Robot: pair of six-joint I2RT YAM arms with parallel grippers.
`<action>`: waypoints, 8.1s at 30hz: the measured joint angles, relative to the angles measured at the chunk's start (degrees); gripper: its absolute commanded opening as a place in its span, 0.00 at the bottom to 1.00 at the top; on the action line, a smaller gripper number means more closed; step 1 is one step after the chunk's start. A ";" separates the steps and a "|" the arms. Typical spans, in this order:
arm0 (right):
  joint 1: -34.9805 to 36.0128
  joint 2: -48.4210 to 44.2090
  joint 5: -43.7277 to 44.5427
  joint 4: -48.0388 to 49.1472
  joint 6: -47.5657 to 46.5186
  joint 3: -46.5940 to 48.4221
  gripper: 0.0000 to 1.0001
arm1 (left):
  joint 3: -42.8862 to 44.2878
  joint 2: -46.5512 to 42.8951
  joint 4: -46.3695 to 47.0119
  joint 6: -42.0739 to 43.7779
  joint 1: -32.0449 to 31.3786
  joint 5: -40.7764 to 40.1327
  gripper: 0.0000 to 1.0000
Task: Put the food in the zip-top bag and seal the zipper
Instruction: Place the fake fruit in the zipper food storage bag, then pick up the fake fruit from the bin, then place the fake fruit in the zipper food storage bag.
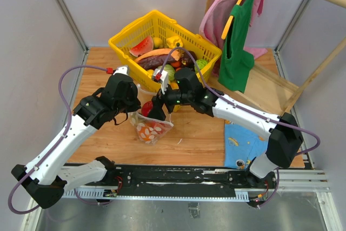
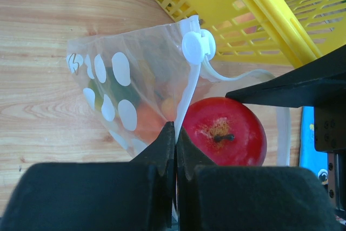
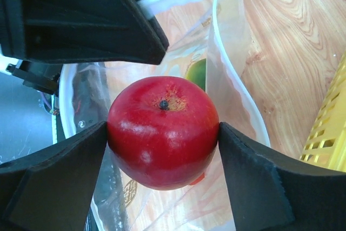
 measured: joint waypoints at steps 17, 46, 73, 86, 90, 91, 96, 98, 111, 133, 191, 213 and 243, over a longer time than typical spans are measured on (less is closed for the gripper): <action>-0.17 -1.92 1.11 -2.23 -2.64 3.06 0.92 | 0.00 -0.85 0.35 0.46 0.00 -0.61 0.00; -8.17 5.57 28.98 -26.82 -10.36 28.52 0.82 | 1.09 -0.09 -4.44 1.25 0.04 -3.08 0.00; -15.26 33.90 64.81 -33.90 -20.59 40.89 0.89 | 1.09 -0.11 -4.48 1.29 0.04 -2.95 0.00; -16.44 39.52 71.43 -35.19 -24.83 44.28 0.78 | 1.11 -0.09 -4.48 1.27 0.04 -2.95 0.00; -16.61 39.56 71.17 -35.30 -25.24 44.26 0.66 | 1.09 -0.09 -4.48 1.27 0.04 -2.95 0.00; -16.61 39.56 71.06 -35.30 -25.40 44.26 0.64 | 1.11 -0.09 -4.48 1.27 0.04 -2.95 0.00; -16.50 39.08 70.36 -35.32 -25.49 44.19 0.56 | 1.11 -0.09 -4.44 1.27 0.04 -2.91 0.00; -16.39 38.58 69.79 -35.34 -25.51 44.15 0.55 | 1.11 -0.09 -4.42 1.27 0.04 -2.80 0.00; -14.03 31.80 63.67 -36.41 -25.20 44.02 0.45 | 1.11 0.07 -4.37 1.27 0.04 -2.71 0.00; -9.66 11.96 34.91 -29.64 -17.42 33.66 0.40 | 1.09 0.07 -3.02 1.27 0.04 -1.86 0.00; 3.63 2.10 5.68 4.72 -13.25 -1.03 0.39 | 1.09 -5.86 1.27 6.86 0.04 12.11 0.00; 5.27 -2.93 25.90 -10.29 -10.16 2.38 0.40 | -2.12 -5.57 0.74 -0.50 0.04 16.31 0.00; 6.64 2.60 9.94 -0.98 -11.78 0.90 0.94 | -6.54 -5.33 -2.29 -6.58 0.04 6.88 0.00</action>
